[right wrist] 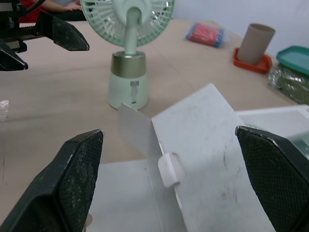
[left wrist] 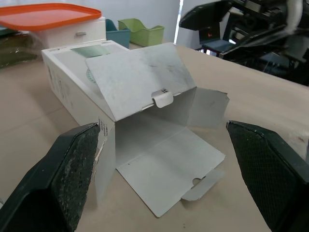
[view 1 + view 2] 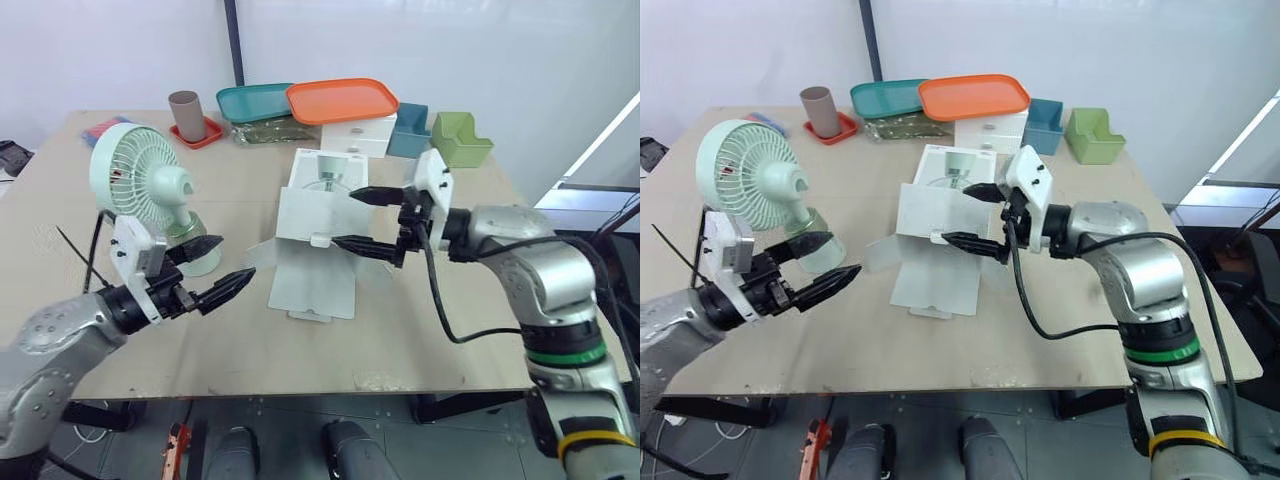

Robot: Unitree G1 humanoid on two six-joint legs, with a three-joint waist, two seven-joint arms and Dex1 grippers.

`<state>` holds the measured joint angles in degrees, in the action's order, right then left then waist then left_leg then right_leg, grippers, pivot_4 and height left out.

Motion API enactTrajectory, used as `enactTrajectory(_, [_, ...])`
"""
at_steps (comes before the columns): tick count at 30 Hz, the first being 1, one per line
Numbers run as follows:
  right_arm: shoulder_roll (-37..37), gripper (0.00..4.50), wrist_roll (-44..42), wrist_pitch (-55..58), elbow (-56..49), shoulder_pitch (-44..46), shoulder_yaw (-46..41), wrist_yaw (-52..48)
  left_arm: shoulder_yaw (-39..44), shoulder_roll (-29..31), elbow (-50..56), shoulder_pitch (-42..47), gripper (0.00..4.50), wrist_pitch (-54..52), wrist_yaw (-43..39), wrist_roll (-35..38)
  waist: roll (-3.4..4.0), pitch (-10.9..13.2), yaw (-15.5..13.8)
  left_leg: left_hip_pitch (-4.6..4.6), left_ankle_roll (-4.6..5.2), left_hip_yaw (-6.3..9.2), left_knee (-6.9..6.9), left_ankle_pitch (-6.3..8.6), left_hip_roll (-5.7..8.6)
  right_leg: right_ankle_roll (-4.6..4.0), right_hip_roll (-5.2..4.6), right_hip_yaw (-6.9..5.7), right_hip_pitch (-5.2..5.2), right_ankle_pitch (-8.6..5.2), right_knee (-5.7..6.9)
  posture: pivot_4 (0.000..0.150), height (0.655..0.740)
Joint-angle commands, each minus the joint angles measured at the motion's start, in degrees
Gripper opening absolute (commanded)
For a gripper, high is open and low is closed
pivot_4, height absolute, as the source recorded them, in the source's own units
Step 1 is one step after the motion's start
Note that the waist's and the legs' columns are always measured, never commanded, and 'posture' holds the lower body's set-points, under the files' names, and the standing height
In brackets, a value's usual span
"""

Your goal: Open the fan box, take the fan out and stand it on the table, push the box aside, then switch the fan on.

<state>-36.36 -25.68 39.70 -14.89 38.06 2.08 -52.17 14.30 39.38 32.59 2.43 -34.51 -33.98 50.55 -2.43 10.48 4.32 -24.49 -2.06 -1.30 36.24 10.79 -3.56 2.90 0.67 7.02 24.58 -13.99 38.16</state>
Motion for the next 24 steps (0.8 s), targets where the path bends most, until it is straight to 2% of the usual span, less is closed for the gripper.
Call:
enactTrajectory(1, [-2.8, 4.50, -2.1, 7.1, -8.5, -3.6, -4.5, 5.0, -3.2, -0.2, -1.9, -3.7, 4.47, 4.5, -6.6, -4.5, -0.01, 0.0, 0.0, -0.01, 0.02, 0.00, -0.01, 0.02, 0.01, 0.01, -0.01, 0.02, 0.01, -0.01, 0.00, 0.150, 0.7400])
enactTrajectory(6, [-4.6, 4.50, -1.1, 10.5, -13.6, -11.2, -4.3, 9.2, -4.4, -0.6, -6.5, -3.5, 4.47, 7.0, -11.3, -7.3, 0.00, 0.0, 0.0, -0.02, 0.01, 0.01, -0.03, 0.06, 0.00, -0.10, 0.01, 0.00, 0.10, -0.13, 0.01, 0.150, 0.7400])
enactTrajectory(12, [-1.0, 4.50, 1.1, 12.7, -10.6, -11.7, -1.1, 15.4, -5.3, -1.4, -7.5, -1.5, 4.47, 7.9, -13.1, -8.9, -0.01, 0.0, 0.2, 0.00, 0.03, -0.06, 0.14, 0.04, 0.01, -0.03, -0.01, 0.08, 0.08, 0.09, 0.00, 0.150, 0.7400])
enactTrajectory(24, [8.3, 4.50, 6.5, 13.7, 7.5, -2.7, 1.8, 23.7, -6.0, -4.6, -6.3, -2.7, 4.47, 8.6, -11.8, -11.1, -0.02, 0.0, 0.1, -0.09, 0.04, -0.07, 0.13, 0.03, 0.01, 0.20, 0.01, 0.10, 0.17, 0.21, 0.01, 0.150, 0.7400])
